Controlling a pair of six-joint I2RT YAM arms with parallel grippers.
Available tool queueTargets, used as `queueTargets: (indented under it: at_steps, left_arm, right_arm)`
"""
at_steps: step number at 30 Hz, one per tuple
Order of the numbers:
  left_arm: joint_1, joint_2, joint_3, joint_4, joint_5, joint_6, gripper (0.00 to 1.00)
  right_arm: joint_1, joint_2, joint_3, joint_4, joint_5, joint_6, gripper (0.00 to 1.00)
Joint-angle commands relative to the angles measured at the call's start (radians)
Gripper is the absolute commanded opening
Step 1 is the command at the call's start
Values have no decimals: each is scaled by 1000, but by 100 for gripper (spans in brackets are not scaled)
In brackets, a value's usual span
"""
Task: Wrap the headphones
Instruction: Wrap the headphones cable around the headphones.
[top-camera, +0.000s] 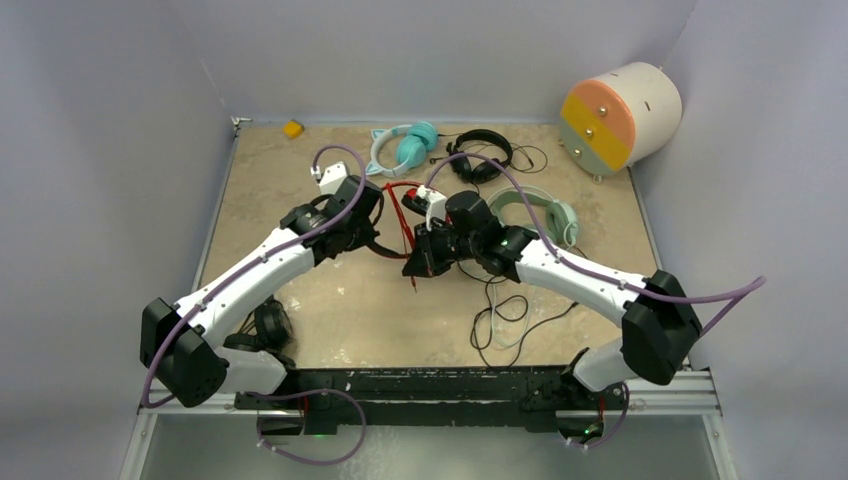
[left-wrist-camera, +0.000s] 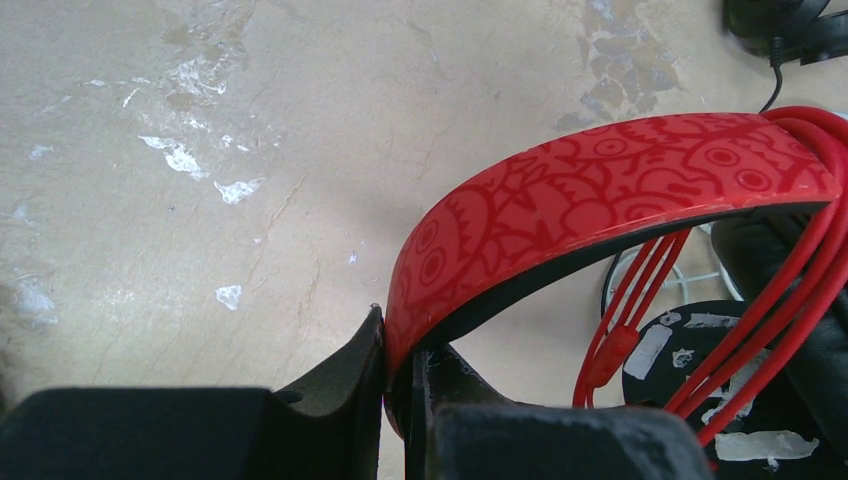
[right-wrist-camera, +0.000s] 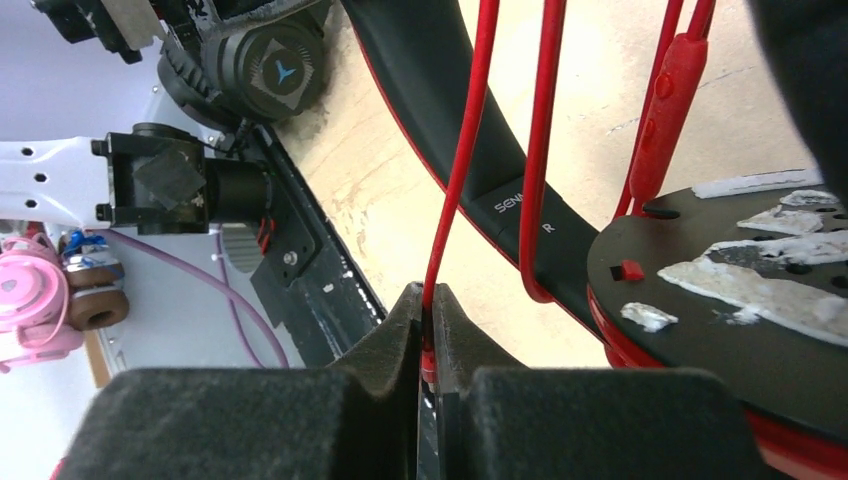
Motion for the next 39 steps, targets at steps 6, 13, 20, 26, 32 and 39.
queueTargets:
  at_steps: [6, 13, 20, 26, 32, 39]
  left_arm:
    - [3, -22, 35, 138, 15, -2, 0]
    - [3, -48, 4, 169, -16, 50, 0]
    - [3, -59, 6, 168, -35, 66, 0]
    - [3, -59, 9, 166, -40, 63, 0]
    - [3, -56, 12, 170, -23, 73, 0]
    - [4, -69, 11, 168, -4, 72, 0]
  right_arm:
    - [13, -32, 82, -96, 110, -73, 14]
    - [12, -33, 126, -111, 107, -89, 29]
    - [12, -57, 156, -151, 117, -93, 37]
    - [12, -59, 184, -205, 117, -108, 18]
    - [12, -52, 200, -205, 127, -121, 19]
    - [12, -50, 211, -214, 137, -143, 33]
